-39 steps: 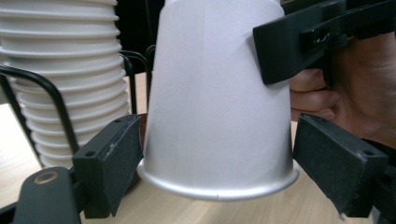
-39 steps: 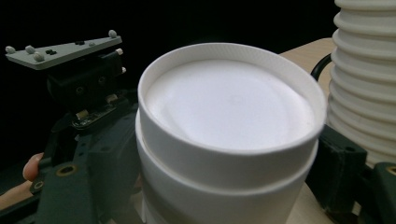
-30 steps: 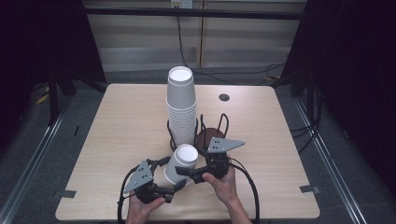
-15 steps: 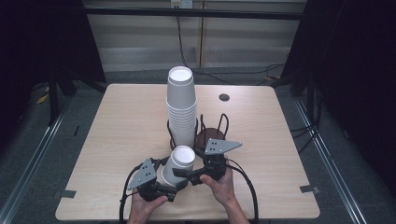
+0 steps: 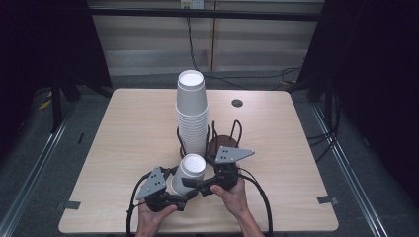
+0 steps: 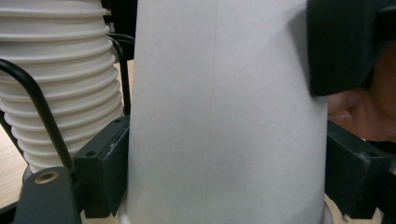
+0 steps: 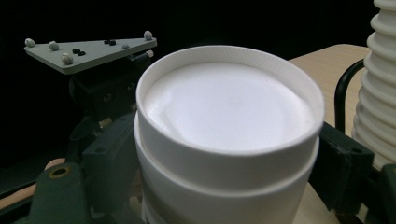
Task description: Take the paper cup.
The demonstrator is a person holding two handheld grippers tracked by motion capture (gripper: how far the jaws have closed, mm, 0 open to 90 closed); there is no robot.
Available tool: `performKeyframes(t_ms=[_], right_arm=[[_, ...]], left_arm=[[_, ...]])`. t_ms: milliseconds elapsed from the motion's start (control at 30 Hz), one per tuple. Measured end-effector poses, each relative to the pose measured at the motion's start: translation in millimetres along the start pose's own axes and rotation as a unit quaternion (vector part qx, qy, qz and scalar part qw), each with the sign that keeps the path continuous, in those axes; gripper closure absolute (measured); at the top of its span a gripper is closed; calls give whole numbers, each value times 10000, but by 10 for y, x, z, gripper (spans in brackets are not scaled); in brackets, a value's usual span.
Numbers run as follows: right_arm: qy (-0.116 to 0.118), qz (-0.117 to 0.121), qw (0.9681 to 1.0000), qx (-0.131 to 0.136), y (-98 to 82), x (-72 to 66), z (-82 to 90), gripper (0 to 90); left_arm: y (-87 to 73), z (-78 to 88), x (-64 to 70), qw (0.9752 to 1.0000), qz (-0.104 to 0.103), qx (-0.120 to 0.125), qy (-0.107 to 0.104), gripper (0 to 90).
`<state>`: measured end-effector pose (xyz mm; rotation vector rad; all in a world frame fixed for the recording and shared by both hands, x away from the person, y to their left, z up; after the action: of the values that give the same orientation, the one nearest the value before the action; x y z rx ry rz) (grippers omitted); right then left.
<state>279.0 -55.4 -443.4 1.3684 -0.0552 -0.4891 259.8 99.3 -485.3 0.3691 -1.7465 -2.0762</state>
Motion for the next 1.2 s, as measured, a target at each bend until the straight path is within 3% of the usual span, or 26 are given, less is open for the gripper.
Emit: performKeyframes(t_ms=[167, 633, 967, 1100, 1200], right_arm=[[-28, 18, 10000, -47, 2, -5, -15, 131], [-17, 10, 10000, 84, 23, 12, 65, 133], [-56, -33, 9998, 189, 42, 24, 148, 133], [-74, -17, 9998, 158, 32, 32, 171, 133], [-71, -15, 9998, 160, 34, 32, 188, 133]], left_arm=[[-14, 7, -7, 9999, -15, -121, 0, 152], [-66, 20, -21, 9987, -125, -482, -89, 158], [-40, 52, -75, 9985, 89, -502, -202, 163], [-25, 72, -87, 9971, -31, -731, -191, 166], [-14, 74, -91, 9970, -62, -753, -181, 168]])
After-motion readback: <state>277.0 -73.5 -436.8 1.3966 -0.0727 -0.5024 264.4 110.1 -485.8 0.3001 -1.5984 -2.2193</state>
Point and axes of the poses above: each handheld gripper's, and its own axes: z roughly backward along the jaws, y roughly out of its top, x roughly to its right, the point moved 4 cm from there along -z, roughly forward along the jaws
